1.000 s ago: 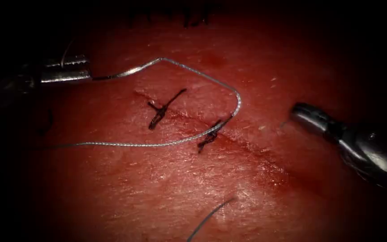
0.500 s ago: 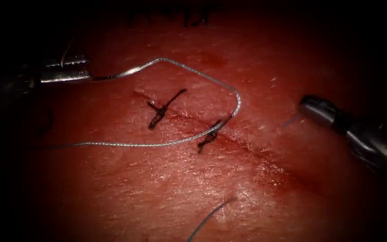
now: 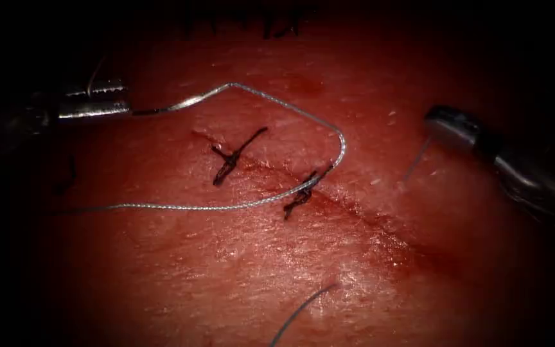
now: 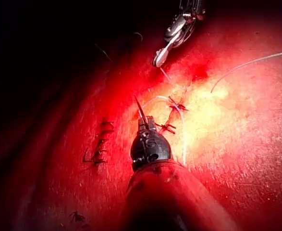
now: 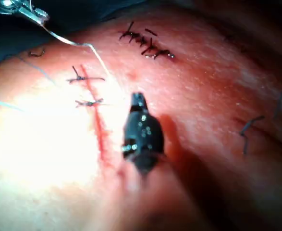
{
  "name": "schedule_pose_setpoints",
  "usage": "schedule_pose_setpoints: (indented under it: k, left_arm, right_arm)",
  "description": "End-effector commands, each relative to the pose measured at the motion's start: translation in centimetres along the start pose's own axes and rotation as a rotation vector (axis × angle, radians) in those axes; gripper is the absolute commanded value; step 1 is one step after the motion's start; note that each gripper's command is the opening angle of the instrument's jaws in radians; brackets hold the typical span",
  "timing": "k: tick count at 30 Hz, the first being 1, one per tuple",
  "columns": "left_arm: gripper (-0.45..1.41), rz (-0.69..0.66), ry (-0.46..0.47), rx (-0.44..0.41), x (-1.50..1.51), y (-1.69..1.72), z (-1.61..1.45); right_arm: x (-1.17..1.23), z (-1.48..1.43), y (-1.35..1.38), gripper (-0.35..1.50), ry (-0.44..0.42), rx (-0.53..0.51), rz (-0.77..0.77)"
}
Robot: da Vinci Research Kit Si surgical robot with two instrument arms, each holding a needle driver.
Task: Wound Closure
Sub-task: Right gripper picks up the tail end and pulls to lengthen slightly
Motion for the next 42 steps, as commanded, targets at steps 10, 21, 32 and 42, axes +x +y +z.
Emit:
schedule_pose_setpoints:
  k: [10, 21, 32, 42]
  left_arm:
    - [-0.45, 0.011, 0.003, 0.003, 0.00, -0.01, 0.11]
    - [-0.45, 0.021, 0.054, 0.126, -0.13, -0.24, 0.21]
    - [-0.35, 0.039, 0.110, 0.278, -0.31, -0.47, 0.32]
    - [1.25, -0.073, 0.016, 0.300, -0.49, -0.40, 0.47]
  right_arm:
    - [0.04, 0.06, -0.04, -0.35, -0.003, 0.003, 0.008]
    - [0.08, 0.06, 0.00, 0.96, 0.026, 0.044, 0.012]
    - [0.16, 0.03, 0.00, 1.25, 0.056, 0.047, 0.028]
    - [0.26, 0.02, 0.03, 1.48, 0.081, 0.039, -0.026]
